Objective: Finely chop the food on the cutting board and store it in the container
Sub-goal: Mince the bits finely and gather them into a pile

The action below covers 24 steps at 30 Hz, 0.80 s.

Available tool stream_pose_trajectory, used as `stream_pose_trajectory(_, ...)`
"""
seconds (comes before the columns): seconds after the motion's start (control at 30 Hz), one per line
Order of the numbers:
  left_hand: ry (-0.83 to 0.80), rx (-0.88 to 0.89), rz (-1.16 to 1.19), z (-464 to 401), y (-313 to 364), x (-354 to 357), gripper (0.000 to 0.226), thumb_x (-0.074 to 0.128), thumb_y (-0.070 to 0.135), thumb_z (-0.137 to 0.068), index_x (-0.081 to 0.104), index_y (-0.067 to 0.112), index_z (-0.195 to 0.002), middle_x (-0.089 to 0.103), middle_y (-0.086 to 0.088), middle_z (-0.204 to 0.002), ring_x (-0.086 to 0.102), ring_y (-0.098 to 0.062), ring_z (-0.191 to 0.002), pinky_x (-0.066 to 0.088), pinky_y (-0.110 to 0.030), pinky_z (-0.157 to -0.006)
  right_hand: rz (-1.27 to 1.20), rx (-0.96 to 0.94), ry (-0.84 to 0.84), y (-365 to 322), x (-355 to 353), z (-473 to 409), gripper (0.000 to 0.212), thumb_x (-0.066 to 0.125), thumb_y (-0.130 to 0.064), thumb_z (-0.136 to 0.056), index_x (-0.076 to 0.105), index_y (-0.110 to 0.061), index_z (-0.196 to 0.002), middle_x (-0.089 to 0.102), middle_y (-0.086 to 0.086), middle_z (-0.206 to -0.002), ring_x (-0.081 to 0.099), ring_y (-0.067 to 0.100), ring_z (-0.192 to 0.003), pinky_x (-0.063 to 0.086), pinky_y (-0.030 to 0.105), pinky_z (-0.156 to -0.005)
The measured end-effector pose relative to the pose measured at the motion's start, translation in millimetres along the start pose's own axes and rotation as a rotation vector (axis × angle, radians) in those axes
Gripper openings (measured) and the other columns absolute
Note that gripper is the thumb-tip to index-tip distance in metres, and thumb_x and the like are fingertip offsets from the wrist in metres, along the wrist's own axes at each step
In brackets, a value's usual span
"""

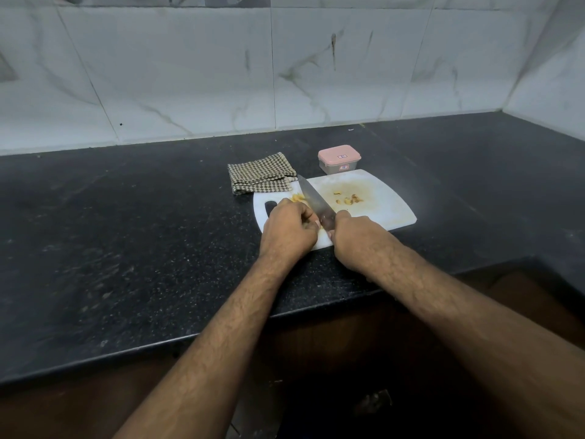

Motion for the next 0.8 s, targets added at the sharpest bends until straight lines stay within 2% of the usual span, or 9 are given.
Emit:
stream_pose_trajectory(0.07,-0.001,-0.005,0.001,0,0,0,0.011,0.067,0.016,-0.091,0.070,0.020,-0.082,0.058,0.009,-0.097,0.061,-0.011,-0.093,0.057,-0.041,-0.089,0.031,0.009,-0.015,-4,-3,-1,0.030,0.045,-0.020,-0.104,0.044,-0.009,-0.132,0.058,0.012,-0.119,0.048,0.024,-0.091,0.041,0.035,-0.072)
stream_pose_trajectory(0.2,-0.002,-0.017,0.015,-1,0,0,0.010,0.069,0.016,-0.091,0.073,0.018,-0.082,0.058,0.015,-0.091,0.063,-0.009,-0.090,0.058,-0.040,-0.088,0.063,0.031,-0.021,-12,-5,1,0.031,0.042,-0.019,-0.105,0.043,-0.009,-0.134,0.057,0.012,-0.122,0.046,0.024,-0.091,0.041,0.036,-0.074)
stream_pose_trajectory(0.37,-0.026,-0.058,0.057,-1,-4,-1,0.009,0.072,0.018,-0.089,0.075,0.021,-0.081,0.069,0.014,-0.083,0.066,-0.008,-0.085,0.060,-0.039,-0.086,0.049,0.042,-0.012,-12,-5,3,0.031,0.043,-0.015,-0.102,0.043,-0.009,-0.132,0.050,0.009,-0.105,0.050,0.026,-0.094,0.041,0.037,-0.073)
stream_pose_trajectory(0.6,-0.013,-0.119,0.075,-5,-7,2,0.008,0.077,0.027,-0.087,0.076,0.026,-0.079,0.072,0.018,-0.080,0.067,-0.004,-0.082,0.060,-0.038,-0.083,-0.047,0.048,0.015,-2,3,5,0.025,0.042,-0.019,-0.104,0.041,-0.009,-0.128,0.059,0.013,-0.117,0.050,0.025,-0.091,0.041,0.037,-0.073)
stream_pose_trajectory(0.8,-0.015,-0.121,0.111,-6,-9,3,0.010,0.080,0.025,-0.086,0.075,0.026,-0.076,0.073,0.018,-0.078,0.068,-0.004,-0.082,0.061,-0.041,-0.084,-0.050,0.042,0.011,-1,2,3,0.026,0.043,-0.020,-0.104,0.042,-0.010,-0.128,0.056,0.010,-0.108,0.050,0.025,-0.091,0.041,0.036,-0.071)
Point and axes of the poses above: each hand's wrist, its own z-axis away from the middle knuckle, its own x-axis out of the palm, y = z × x, the point moved 4 cm from there along -z, towards the middle knuckle
